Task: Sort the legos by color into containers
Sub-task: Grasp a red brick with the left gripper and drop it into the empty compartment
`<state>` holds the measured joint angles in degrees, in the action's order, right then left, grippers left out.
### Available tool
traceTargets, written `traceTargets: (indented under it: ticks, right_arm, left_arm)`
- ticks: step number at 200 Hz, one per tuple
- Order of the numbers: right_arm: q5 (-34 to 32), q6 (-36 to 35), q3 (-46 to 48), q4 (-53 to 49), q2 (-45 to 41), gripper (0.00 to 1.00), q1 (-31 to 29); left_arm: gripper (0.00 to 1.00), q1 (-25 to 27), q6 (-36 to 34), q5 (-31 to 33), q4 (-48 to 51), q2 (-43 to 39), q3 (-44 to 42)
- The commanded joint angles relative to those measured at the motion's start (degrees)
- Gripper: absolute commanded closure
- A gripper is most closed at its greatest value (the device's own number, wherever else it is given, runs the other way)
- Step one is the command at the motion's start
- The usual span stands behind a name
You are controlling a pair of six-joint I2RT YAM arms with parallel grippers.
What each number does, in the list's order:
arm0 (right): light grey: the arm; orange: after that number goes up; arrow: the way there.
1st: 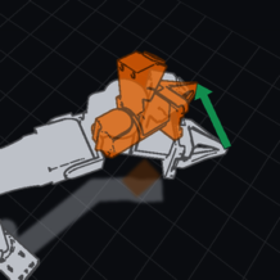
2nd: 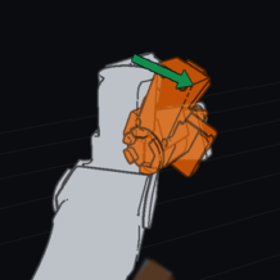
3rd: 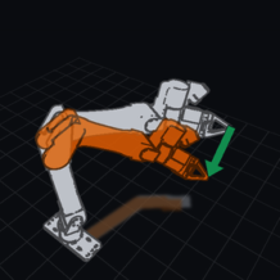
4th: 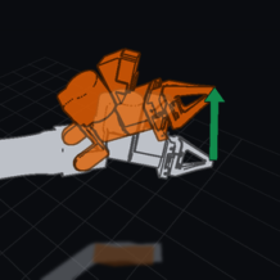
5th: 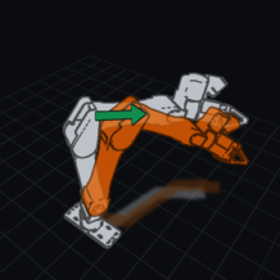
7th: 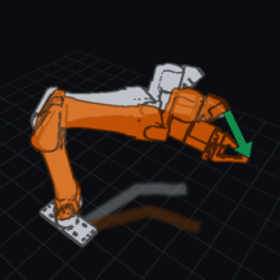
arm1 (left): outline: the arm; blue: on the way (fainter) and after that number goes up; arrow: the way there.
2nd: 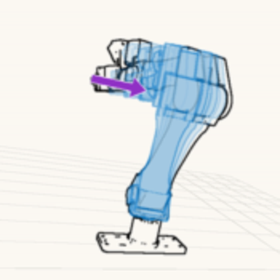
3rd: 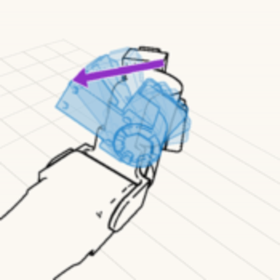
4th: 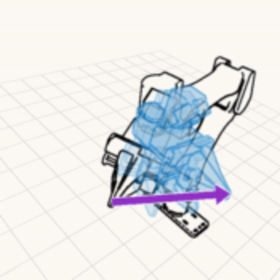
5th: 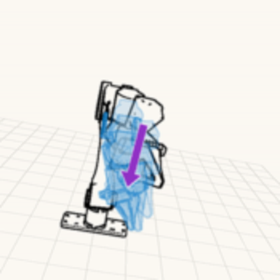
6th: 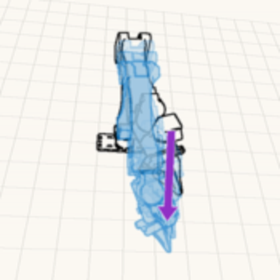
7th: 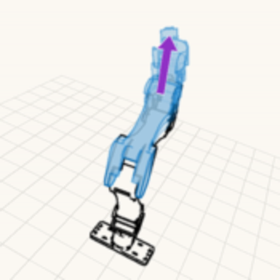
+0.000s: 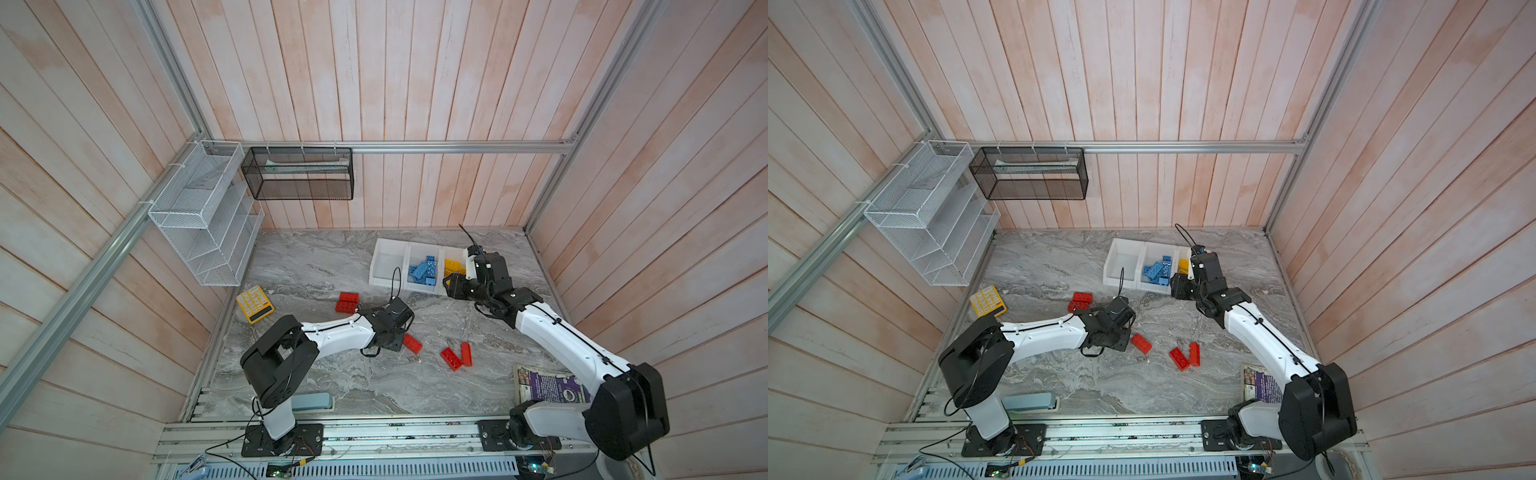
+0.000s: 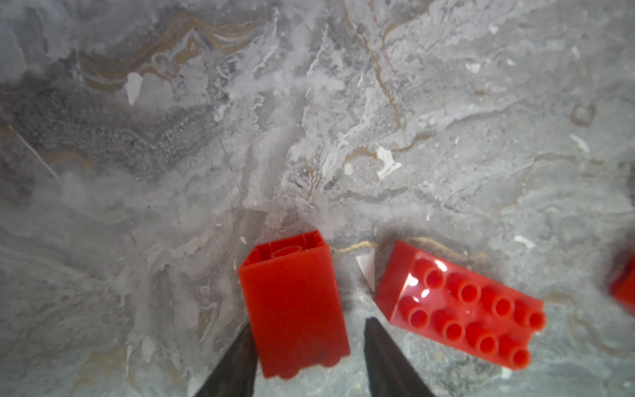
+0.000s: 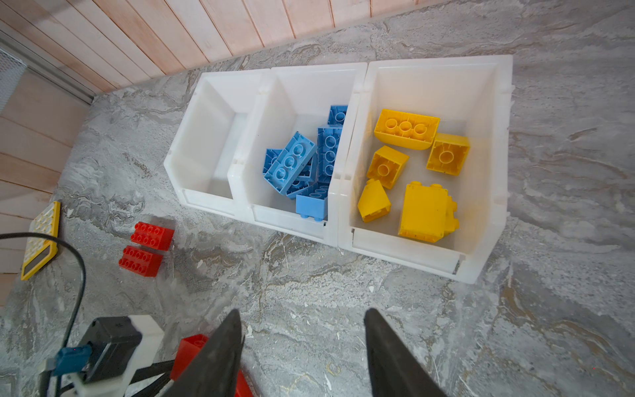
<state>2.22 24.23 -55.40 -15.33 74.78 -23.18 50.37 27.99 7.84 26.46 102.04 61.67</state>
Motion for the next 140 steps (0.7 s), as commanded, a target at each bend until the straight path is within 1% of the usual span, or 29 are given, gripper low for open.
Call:
traceTargets:
  ticks: [1, 22, 65, 84, 107, 140]
  right_arm:
    - [-0.4, -0.5, 0.9, 1.4, -1.3, 0.42, -0.2]
    - [-0.6, -0.4, 1.3, 1.5, -1.4, 0.43, -0.2]
    - [0.9, -0.2, 1.6, 1.8, -1.7, 0.43, -0.2]
    - [0.7, -0.4, 1.7, 1.7, -1.7, 0.43, -0.3]
    - [0.6, -0.4, 1.9, 2.2, -1.7, 0.43, -0.2]
    - [1.2, -0.3, 2.4, 2.7, -1.0, 0.43, -0.3]
  left_arm:
    - [0.56, 0.0, -0.4, 2.1, 1.8, 0.9, 2.0]
    - [0.6, -0.1, -0.7, 2.6, 1.9, 0.5, 3.0]
    - [0.62, -1.3, -2.0, 2.8, 3.3, -0.8, 5.8]
    - [0.62, -3.0, -2.3, 2.2, 4.4, -1.3, 7.9]
    - [0.62, -6.0, -3.1, -0.5, 3.2, -2.1, 10.0]
    - [0.62, -10.2, -5.3, -1.9, 3.0, 1.0, 17.2]
